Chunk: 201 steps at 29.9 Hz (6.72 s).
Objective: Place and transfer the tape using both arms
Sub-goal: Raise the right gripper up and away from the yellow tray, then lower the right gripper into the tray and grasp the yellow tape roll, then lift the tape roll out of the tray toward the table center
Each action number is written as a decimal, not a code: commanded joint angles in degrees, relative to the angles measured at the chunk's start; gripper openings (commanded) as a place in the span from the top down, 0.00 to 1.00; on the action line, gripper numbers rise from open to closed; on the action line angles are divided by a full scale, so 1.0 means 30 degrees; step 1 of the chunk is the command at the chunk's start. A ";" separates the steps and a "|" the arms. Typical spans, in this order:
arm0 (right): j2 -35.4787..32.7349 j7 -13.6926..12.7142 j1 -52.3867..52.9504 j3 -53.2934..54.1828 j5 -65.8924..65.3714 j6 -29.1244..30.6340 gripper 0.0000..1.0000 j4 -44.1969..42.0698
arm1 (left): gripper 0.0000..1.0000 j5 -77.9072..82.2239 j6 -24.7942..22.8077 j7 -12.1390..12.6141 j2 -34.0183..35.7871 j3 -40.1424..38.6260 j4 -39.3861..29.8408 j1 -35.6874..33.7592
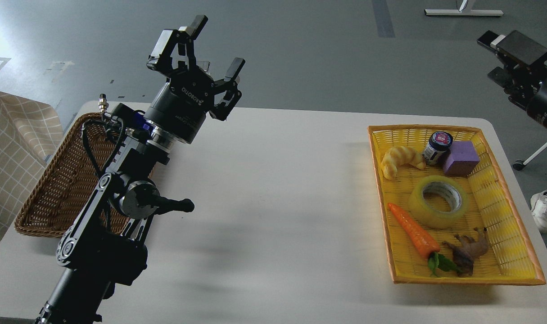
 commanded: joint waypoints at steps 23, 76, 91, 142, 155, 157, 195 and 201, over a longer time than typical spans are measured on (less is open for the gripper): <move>-0.2717 0.6560 -0.3164 -0.0083 -0.6367 0.0002 0.00 -0.2063 | 0.02 -0.0025 -0.0002 -0.0201 0.0212 -0.0031 0.0587 0.0018; -0.1048 0.4861 -0.3399 -0.6496 -1.6651 -0.2886 0.04 -0.2884 | 0.02 -0.0113 -0.0178 -0.0289 0.0739 -0.0676 0.0411 0.0253; -0.0433 0.4861 -0.3838 -0.6613 -1.6651 -0.2886 0.04 -0.4114 | 0.02 -0.0113 -0.0178 -0.0289 0.0739 -0.0705 0.0411 0.0311; 0.0827 0.3337 -0.3984 -0.7112 -1.6651 -0.2857 0.51 -0.4642 | 0.02 -0.0113 -0.0032 -0.0289 0.0944 -0.0940 0.0411 0.0575; 0.0740 0.3367 -0.4160 -0.7112 -1.6651 -0.2857 0.74 -0.4524 | 0.02 -0.0113 -0.0002 -0.0289 0.0915 -0.0998 0.0411 0.0575; 0.0740 0.3367 -0.4160 -0.7112 -1.6651 -0.2857 0.79 -0.4495 | 0.02 -0.0113 -0.0002 -0.0289 0.0915 -0.0998 0.0411 0.0575; -0.3744 0.3279 -0.0768 -0.5705 -1.0586 0.0002 1.00 0.0192 | 0.02 -0.0055 0.0319 -0.0259 0.0681 -0.0940 0.0382 0.0692; -0.1143 0.2519 0.2454 -0.7164 -0.9817 0.0002 1.00 -0.0217 | 0.02 -0.0055 0.0495 -0.0259 0.0739 -0.0969 0.0382 0.0692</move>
